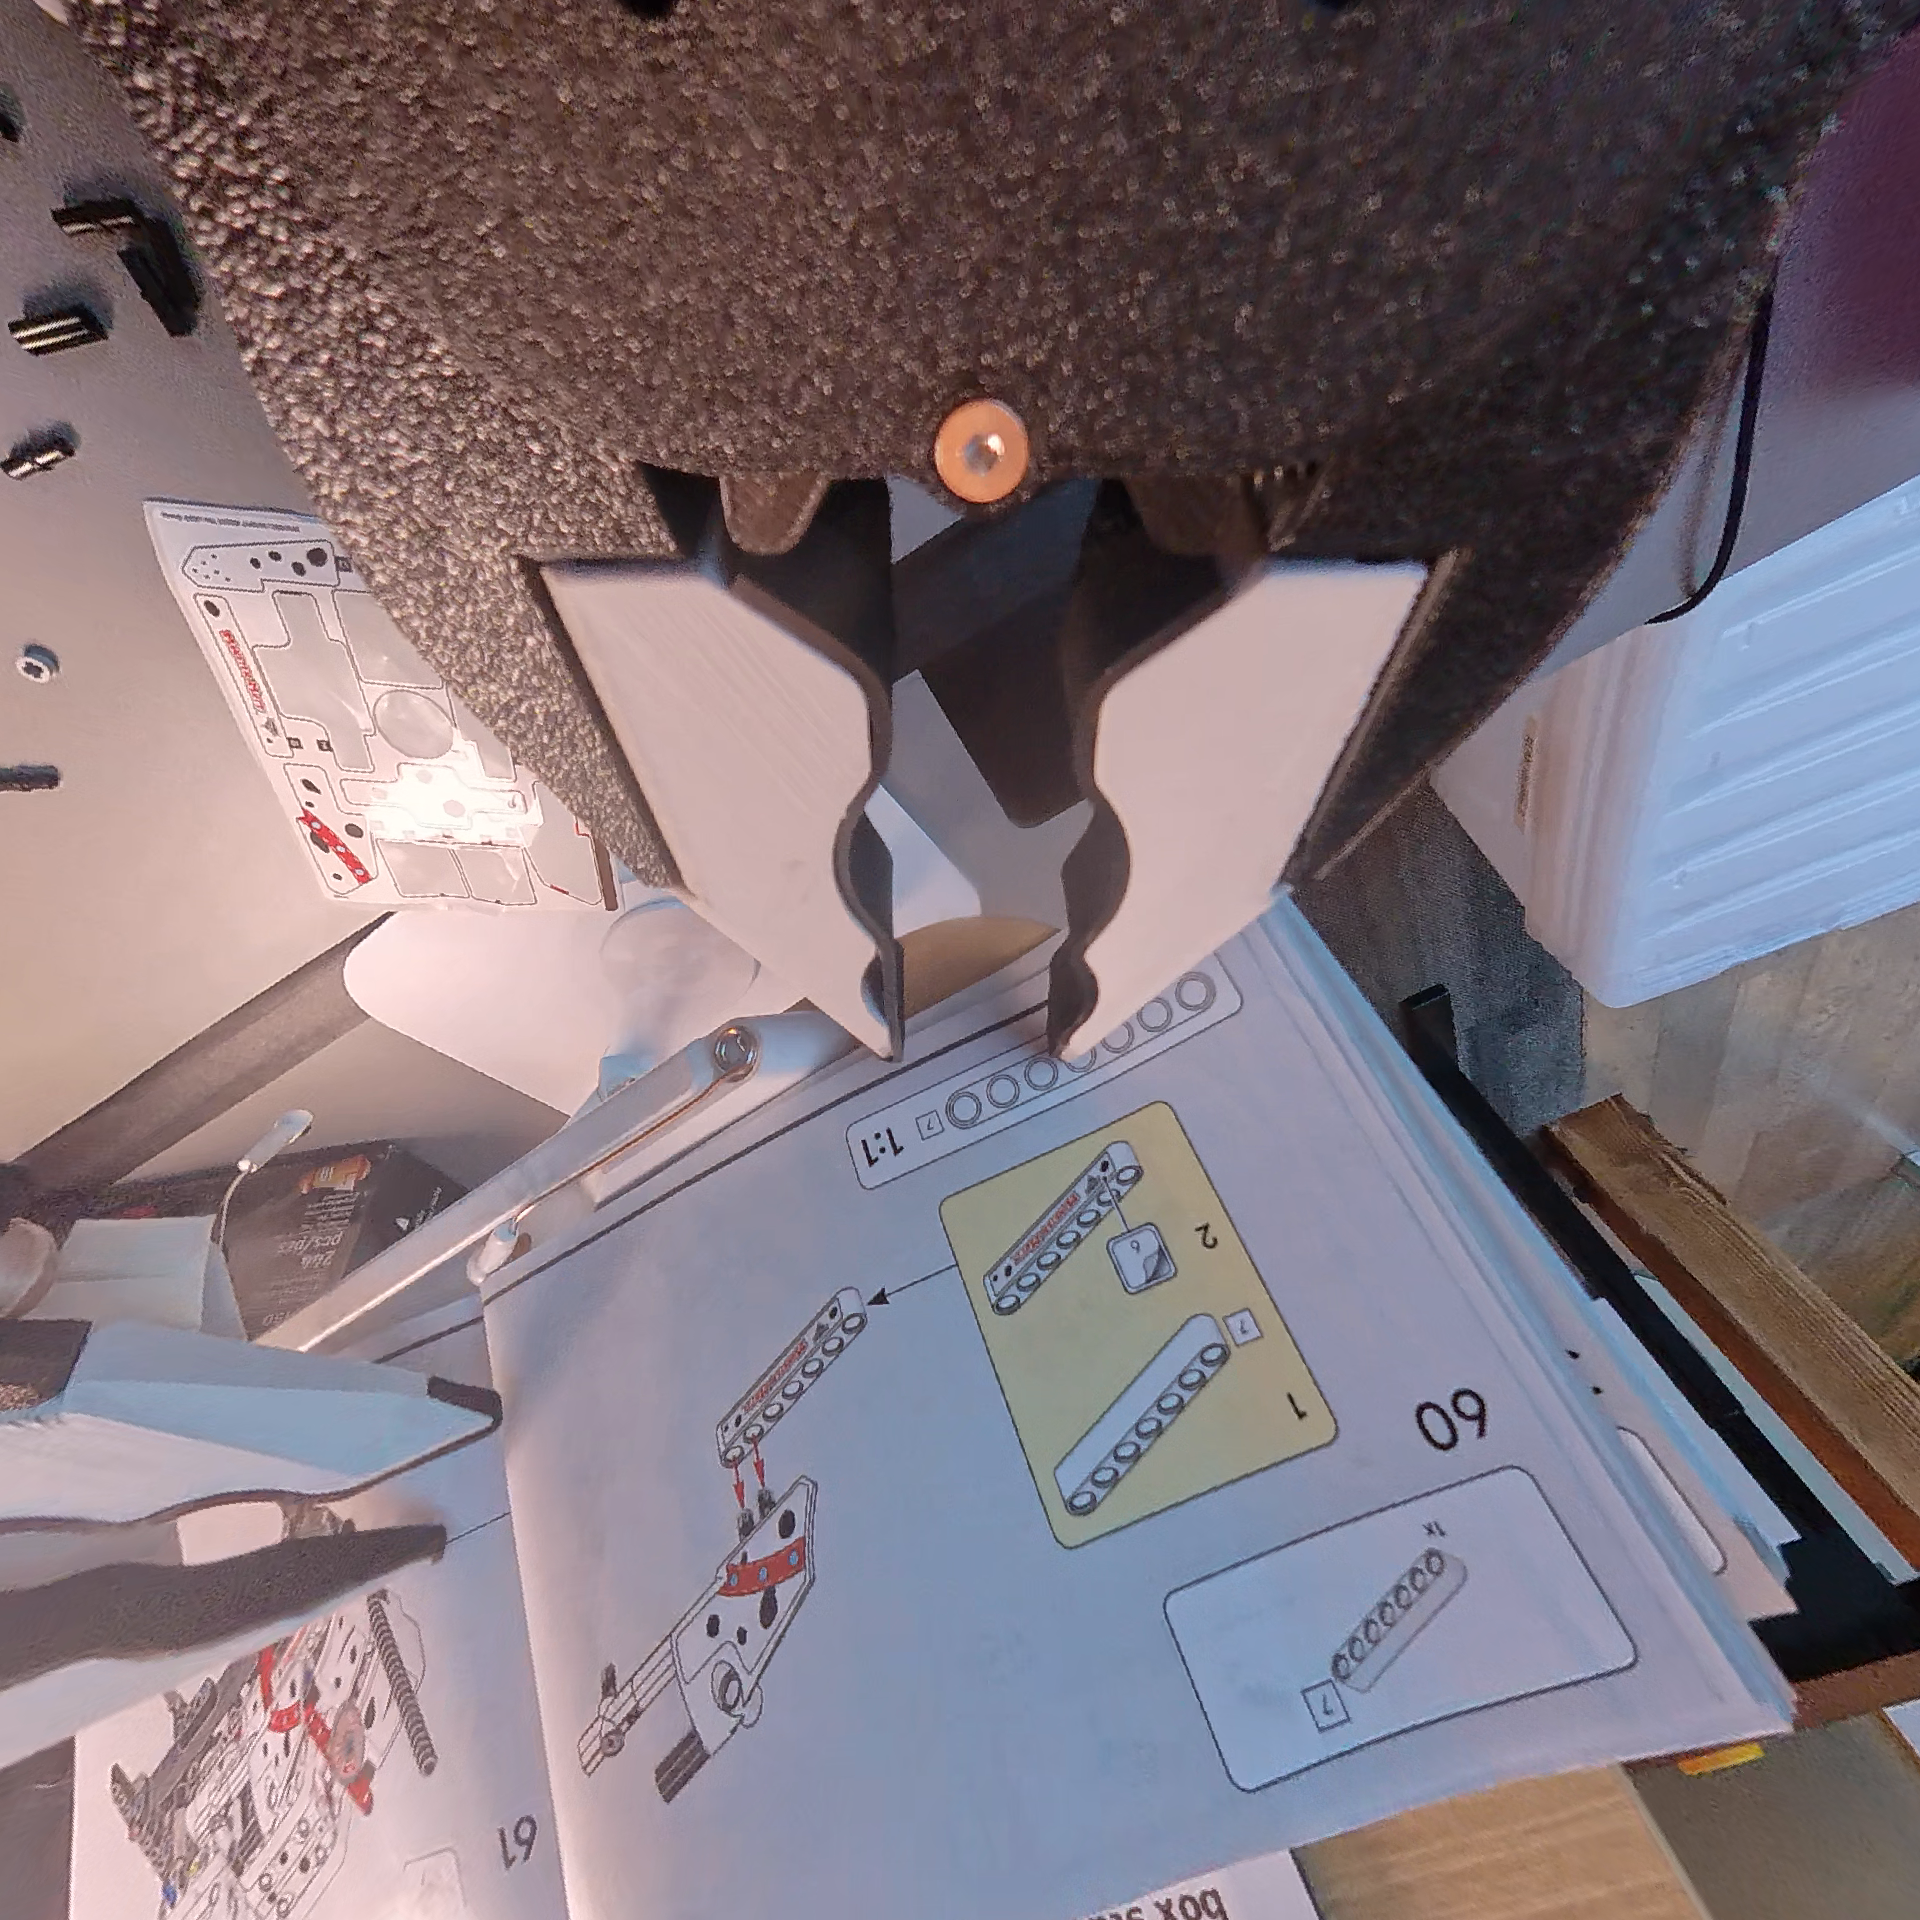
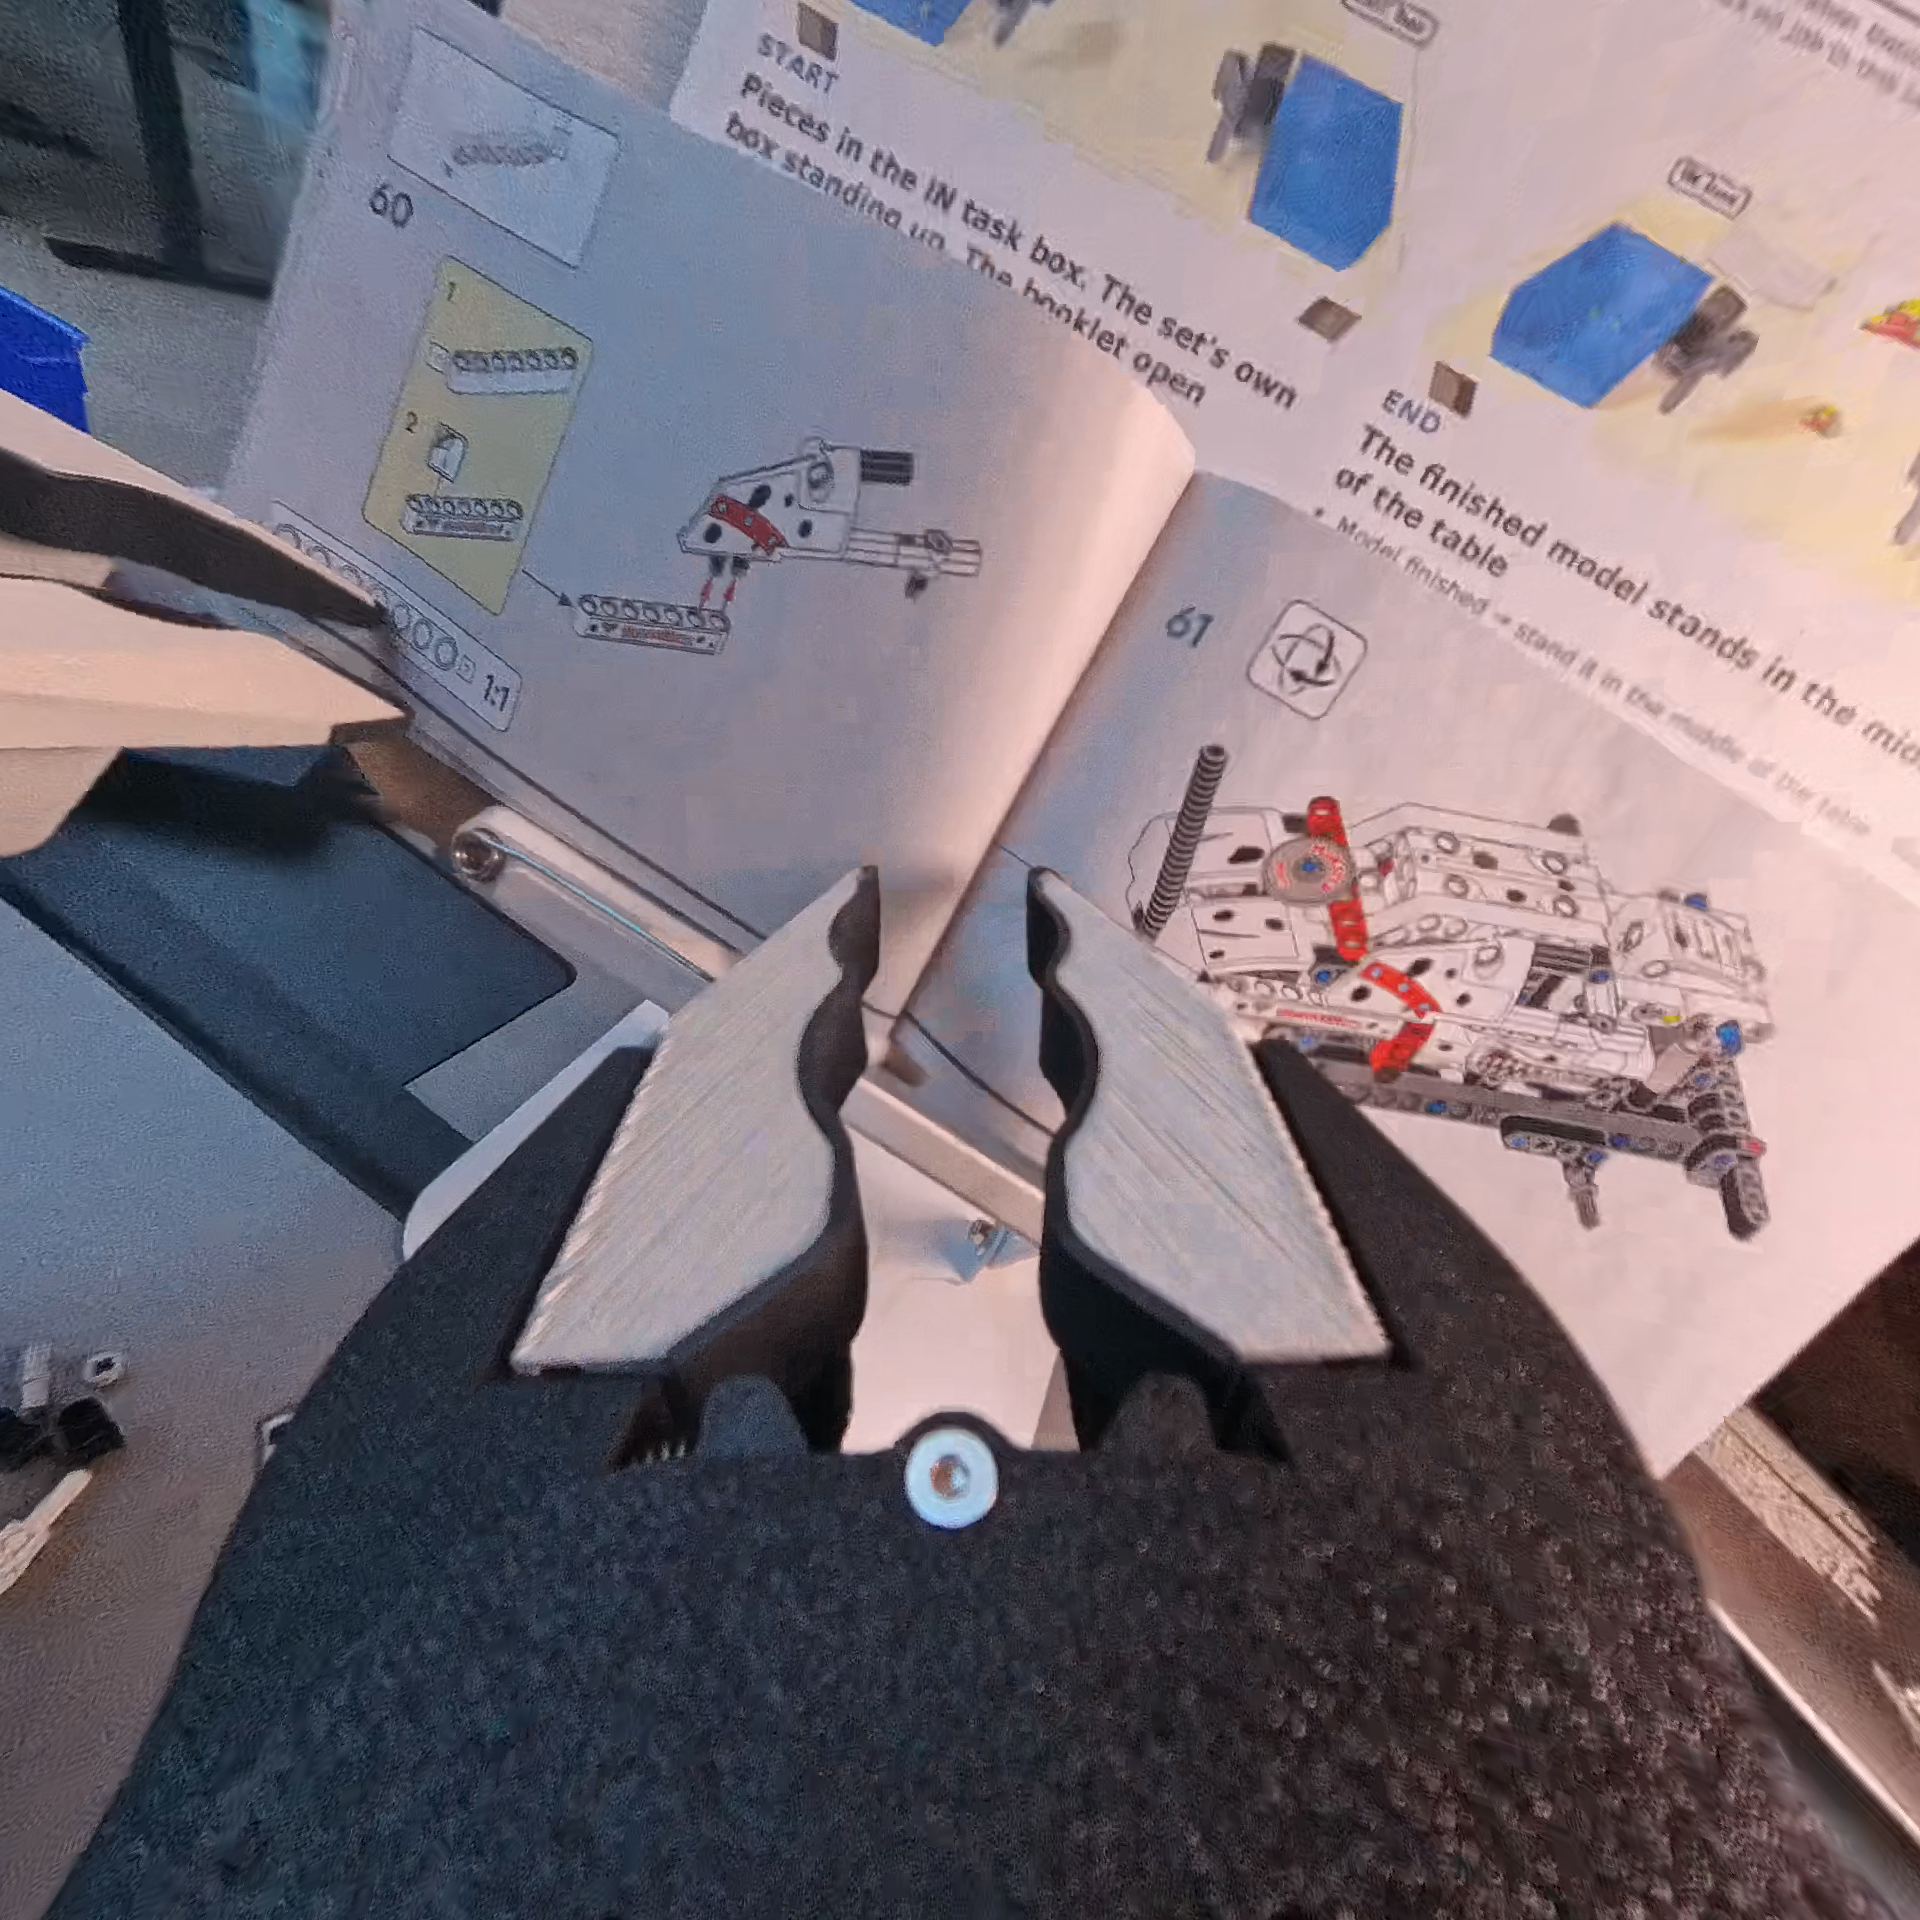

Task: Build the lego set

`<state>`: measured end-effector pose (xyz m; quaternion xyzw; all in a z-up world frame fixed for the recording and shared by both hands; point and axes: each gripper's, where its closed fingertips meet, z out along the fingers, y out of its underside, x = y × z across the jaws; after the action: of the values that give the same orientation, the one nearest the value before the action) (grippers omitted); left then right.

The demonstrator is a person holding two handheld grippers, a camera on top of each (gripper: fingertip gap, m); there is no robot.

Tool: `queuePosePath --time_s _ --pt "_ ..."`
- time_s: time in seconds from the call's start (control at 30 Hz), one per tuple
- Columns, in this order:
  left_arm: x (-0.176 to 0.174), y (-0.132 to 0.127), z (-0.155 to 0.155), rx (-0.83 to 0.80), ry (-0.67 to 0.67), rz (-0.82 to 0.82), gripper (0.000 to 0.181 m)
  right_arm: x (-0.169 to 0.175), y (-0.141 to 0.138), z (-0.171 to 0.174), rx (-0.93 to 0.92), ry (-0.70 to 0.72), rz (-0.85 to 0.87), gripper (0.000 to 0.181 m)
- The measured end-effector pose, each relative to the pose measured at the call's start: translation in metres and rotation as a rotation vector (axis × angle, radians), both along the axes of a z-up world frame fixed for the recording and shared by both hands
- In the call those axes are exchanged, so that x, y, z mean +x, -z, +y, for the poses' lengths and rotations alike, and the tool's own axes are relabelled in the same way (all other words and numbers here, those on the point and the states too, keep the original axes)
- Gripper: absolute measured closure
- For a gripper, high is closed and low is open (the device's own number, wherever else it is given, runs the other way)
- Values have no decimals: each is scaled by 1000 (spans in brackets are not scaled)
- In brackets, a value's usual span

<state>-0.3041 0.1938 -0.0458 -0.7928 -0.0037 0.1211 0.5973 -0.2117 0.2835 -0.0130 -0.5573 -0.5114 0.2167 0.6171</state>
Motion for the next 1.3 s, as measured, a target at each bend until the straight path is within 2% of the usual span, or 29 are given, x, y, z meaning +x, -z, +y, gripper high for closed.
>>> queuePosePath --time_s 0.1,0.17,0.23,0.3,0.37,0.47,0.53,0.73,0.8,1.03,1.13,1.3 --pt "0 0 -1 -1 -8 -6 153 -13 -11 -8 115 -24 -54 152" --pt "1 1 -4 3 -16 -29 148 -22 -7 -2 142 -10 -132 148" --pt "5 0 -9 12 -21 -25 145 -27 -7 2 162 1 -154 152" --pt "23 1 -12 14 50 12 155 -28 -7 2 174 5 -166 152" --pt "42 5 -8 -22 131 98 156 -26 -6 1 164 -5 -160 151" --pt "65 5 7 -101 230 273 156 -26 -7 -1 120 -60 -166 151" --pt "77 3 22 -151 300 328 157 -24 -9 0 69 -111 -177 155" --pt "92 20 53 -413 479 328 163 -20 -11 0 -25 -293 -227 160" --pt "93 22 57 -495 515 302 168 -19 -11 0 -39 -322 -229 161" --pt "98 23 52 -750 708 40 175 -18 -14 6 -87 -349 -185 175" --pt "98 22 52 -775 753 18 176 -18 -15 9 -136 -345 -156 180" --pt "100 19 52 -697 812 -108 178 -18 -15 11 -156 -334 -137 181"
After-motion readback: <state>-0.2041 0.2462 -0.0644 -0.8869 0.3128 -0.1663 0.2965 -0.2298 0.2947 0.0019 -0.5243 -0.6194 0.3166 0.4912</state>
